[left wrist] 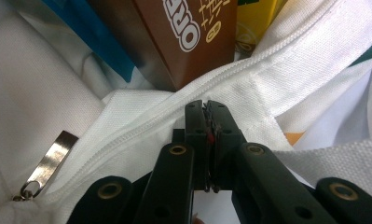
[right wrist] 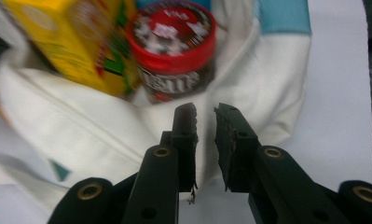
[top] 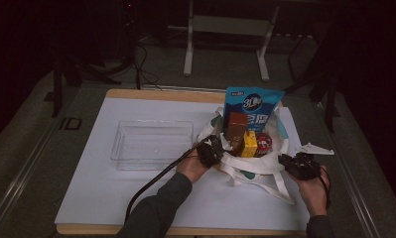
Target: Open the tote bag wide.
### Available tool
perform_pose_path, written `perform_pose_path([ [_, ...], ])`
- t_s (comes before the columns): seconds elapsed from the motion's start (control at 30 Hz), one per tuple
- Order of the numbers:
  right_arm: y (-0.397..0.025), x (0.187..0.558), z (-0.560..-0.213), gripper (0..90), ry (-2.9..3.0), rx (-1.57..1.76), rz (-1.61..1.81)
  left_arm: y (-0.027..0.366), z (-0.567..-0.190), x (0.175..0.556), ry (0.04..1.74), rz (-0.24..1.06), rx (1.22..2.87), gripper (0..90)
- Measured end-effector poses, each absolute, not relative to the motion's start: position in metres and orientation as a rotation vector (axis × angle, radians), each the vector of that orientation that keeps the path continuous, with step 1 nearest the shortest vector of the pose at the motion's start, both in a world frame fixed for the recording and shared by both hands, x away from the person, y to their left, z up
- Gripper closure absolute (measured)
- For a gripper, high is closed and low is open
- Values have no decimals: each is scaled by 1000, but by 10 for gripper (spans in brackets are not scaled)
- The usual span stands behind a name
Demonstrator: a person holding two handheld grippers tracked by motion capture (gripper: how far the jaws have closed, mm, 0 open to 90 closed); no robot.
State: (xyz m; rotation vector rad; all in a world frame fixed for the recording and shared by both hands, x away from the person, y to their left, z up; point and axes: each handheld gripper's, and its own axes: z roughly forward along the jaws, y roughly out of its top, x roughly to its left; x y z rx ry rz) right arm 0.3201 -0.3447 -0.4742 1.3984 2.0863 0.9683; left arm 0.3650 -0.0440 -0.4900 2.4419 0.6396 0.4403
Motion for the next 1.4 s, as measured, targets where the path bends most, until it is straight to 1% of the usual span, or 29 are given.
perform_pose_path([
  [0.13,-332,311,-466,833,2131,1326,1050,-44,-490,365,638,426,2439,891],
  [0.2,-321,309,-469,841,2172,1283,1042,-43,-490,365,641,422,2435,892],
  [0.27,-312,309,-477,867,2205,1266,1014,-43,-490,365,644,418,2428,893],
  [0.4,-297,312,-495,876,2274,1241,1010,-40,-491,365,647,390,2413,892],
  [0.43,-297,312,-495,876,2274,1241,1010,-40,-491,365,647,390,2413,892],
  [0.47,-292,315,-503,883,2281,1240,994,-39,-490,365,648,377,2406,892],
  [0.73,-289,323,-520,889,2273,1264,992,-34,-483,364,643,332,2356,882],
  [1.0,-285,322,-529,886,2228,1264,984,-24,-470,364,627,266,2285,779],
  [1.2,-285,320,-531,886,2222,1247,985,-19,-465,364,621,240,2253,734],
  [1.23,-284,319,-531,886,2214,1235,982,-18,-463,365,617,232,2242,706],
  [1.4,-281,316,-533,887,2202,1201,955,-13,-458,365,622,222,2210,671],
])
